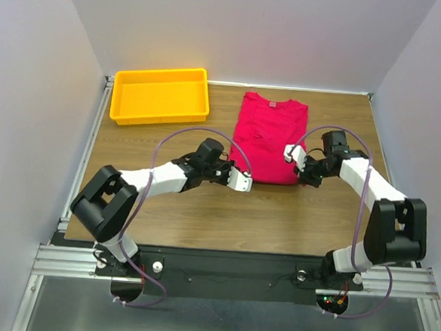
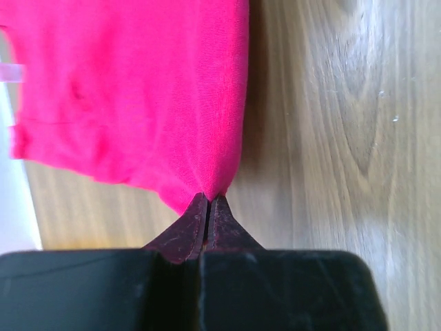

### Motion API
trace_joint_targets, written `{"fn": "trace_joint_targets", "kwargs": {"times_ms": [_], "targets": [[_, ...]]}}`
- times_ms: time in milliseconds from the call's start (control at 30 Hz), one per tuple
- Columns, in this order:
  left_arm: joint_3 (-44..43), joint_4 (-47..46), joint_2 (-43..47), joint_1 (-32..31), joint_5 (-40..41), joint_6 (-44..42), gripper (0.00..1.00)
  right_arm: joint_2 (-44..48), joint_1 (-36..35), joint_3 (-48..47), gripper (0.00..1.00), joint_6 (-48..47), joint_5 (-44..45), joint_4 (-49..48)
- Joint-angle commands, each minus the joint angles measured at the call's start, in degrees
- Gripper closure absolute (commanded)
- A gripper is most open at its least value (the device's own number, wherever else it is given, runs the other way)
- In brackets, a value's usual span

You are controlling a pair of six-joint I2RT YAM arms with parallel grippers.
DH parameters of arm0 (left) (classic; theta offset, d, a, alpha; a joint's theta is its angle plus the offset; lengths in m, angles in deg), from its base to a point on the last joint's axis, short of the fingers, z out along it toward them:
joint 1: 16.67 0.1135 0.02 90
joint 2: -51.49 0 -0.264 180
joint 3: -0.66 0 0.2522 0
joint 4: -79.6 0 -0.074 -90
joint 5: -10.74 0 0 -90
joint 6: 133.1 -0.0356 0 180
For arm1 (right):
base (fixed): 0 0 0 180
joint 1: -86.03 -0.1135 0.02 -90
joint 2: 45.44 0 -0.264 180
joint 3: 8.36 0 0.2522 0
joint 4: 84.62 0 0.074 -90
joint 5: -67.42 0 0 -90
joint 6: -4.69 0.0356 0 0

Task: Fold and stack the t-shirts
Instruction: Fold the tshirt

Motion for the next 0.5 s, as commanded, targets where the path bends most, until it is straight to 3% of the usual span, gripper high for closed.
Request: {"fn": "trace_joint_targets", "kwargs": {"times_ms": [0, 467], "targets": [[2.5, 0.2, 6.5, -0.2, -2.9, 2.4, 1.0, 6.0, -0.1, -1.2, 0.99, 4.4, -4.3, 4.5], [4.9, 6.4, 26.9, -2.1, -5.0, 8.4, 1.0, 22.5, 0.0, -7.4, 0.99, 16.3, -7.0, 11.1]]}}
